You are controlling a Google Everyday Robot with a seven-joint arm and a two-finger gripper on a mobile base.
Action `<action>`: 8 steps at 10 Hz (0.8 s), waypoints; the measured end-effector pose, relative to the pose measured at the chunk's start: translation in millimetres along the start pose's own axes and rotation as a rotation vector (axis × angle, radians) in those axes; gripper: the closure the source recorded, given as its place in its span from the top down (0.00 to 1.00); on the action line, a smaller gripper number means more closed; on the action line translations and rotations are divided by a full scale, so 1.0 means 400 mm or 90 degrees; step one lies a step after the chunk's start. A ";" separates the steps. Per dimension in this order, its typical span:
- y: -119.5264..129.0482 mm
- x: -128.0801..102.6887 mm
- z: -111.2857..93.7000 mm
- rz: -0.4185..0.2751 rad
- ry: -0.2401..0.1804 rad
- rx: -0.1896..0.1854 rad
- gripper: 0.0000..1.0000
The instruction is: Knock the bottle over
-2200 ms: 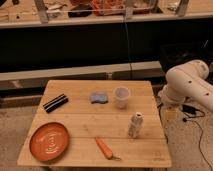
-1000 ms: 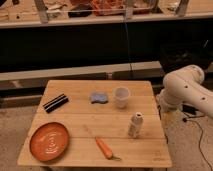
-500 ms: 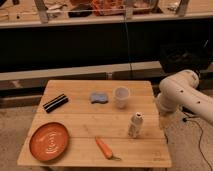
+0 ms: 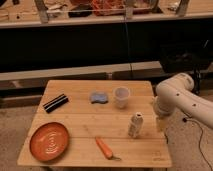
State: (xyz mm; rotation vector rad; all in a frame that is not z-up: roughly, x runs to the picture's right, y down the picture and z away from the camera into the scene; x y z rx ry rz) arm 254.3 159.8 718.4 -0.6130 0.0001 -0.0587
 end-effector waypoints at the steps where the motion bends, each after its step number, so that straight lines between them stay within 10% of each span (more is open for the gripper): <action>1: 0.001 -0.006 0.005 -0.007 0.001 0.000 0.80; 8: 0.013 -0.037 0.021 -0.042 0.005 -0.003 0.80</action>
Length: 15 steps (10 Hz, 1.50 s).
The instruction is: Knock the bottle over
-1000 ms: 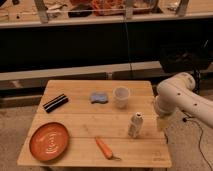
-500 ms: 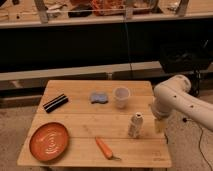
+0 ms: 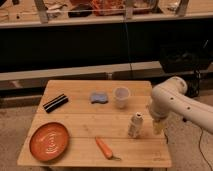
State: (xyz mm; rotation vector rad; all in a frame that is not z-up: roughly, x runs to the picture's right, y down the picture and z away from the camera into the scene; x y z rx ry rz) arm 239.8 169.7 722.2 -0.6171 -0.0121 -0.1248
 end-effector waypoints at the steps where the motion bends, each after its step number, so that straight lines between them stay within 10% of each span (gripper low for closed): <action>1: 0.002 -0.004 0.002 -0.007 0.001 -0.001 0.75; 5: 0.007 -0.021 0.004 -0.027 0.003 -0.002 0.52; 10: 0.003 -0.064 0.008 -0.077 0.000 -0.006 0.61; 15: -0.004 -0.180 0.006 -0.129 -0.005 -0.013 0.12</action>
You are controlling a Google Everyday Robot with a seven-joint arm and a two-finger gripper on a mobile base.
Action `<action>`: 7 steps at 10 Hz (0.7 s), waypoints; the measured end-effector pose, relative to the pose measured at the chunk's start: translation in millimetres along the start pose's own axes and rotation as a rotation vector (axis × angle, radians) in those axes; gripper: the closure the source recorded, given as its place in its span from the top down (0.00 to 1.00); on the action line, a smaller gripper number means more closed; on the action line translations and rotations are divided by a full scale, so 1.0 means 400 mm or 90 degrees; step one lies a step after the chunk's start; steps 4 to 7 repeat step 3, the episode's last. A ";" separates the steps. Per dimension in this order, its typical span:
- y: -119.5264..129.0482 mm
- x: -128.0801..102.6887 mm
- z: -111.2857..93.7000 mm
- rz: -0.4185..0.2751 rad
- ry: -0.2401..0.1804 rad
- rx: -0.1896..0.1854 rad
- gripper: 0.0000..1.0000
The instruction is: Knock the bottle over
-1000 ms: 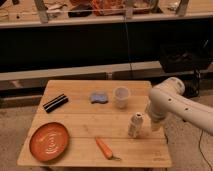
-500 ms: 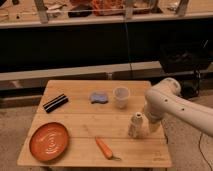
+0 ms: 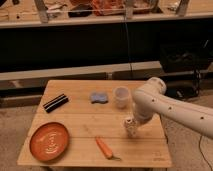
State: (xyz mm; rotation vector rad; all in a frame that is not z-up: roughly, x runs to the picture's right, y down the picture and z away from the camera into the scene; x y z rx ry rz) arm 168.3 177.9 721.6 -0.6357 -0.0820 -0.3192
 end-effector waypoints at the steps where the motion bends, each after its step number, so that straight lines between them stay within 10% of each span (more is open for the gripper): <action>1: 0.003 0.005 -0.001 -0.012 -0.001 -0.001 0.04; 7: 0.014 0.023 -0.002 -0.026 -0.004 -0.002 0.02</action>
